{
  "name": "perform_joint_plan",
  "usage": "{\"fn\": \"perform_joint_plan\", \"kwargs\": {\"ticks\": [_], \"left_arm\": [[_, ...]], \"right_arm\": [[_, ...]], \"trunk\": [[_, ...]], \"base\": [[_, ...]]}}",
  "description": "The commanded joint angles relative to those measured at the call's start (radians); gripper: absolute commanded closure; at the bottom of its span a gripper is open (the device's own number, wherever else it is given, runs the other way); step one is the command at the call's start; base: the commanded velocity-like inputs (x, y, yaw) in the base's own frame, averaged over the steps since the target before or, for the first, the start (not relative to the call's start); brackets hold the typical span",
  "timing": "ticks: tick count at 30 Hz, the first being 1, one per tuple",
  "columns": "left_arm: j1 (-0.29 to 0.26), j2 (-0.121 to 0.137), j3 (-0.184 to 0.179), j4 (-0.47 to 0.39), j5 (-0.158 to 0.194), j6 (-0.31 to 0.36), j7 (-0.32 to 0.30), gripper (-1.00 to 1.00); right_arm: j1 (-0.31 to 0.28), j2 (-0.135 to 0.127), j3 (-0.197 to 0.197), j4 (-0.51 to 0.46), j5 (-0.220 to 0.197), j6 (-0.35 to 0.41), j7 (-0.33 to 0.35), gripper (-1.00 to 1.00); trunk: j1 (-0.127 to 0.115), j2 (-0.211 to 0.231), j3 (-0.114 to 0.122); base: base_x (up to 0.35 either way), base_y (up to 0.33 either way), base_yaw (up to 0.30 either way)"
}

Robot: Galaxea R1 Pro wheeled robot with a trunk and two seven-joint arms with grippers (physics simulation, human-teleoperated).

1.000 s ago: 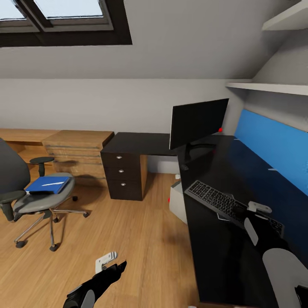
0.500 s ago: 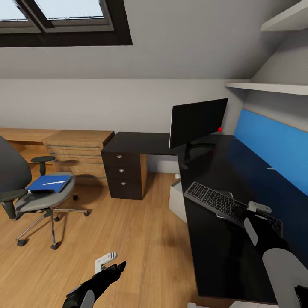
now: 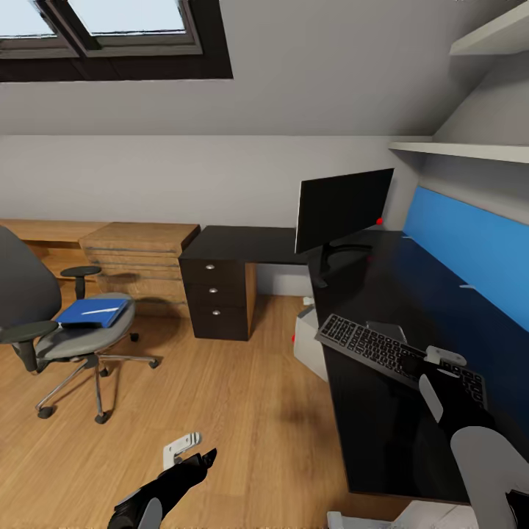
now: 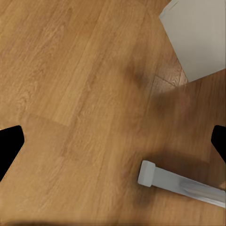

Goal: In the bedroom, organize the workspace by keeping the computer under the desk, ensuring the monitor is on the desk, placing the keyboard on the desk next to the monitor, placing the mouse on the desk next to the keyboard, moving the folder from the swivel chair onto the desk next to the mouse, stacking the notebook on top of the folder with the pen on top of the notebook, and positioning the swivel chair next to the desk.

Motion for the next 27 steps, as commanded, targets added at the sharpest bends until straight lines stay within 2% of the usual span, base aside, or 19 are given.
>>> {"fn": "perform_joint_plan", "kwargs": {"ticks": [1,15,27], "left_arm": [[-0.001,-0.001,0.003,-0.001,0.008,0.007,0.0,-1.0],[-0.001,-0.001,0.003,-0.002,0.008,0.007,0.0,-1.0],[-0.001,-0.001,0.003,-0.001,0.007,0.007,0.0,-1.0]], "right_arm": [[0.001,0.0,0.0,0.005,-0.015,0.004,-0.004,-1.0],[0.001,0.0,0.0,0.003,-0.015,0.003,-0.004,-1.0],[0.0,0.0,0.0,0.003,-0.015,0.002,-0.004,-1.0]], "trunk": [[0.0,-0.001,-0.001],[0.0,-0.001,-0.001],[0.0,-0.001,-0.001]], "base": [[-0.095,0.173,0.0],[-0.025,0.049,0.0],[-0.292,0.0,0.0]]}}
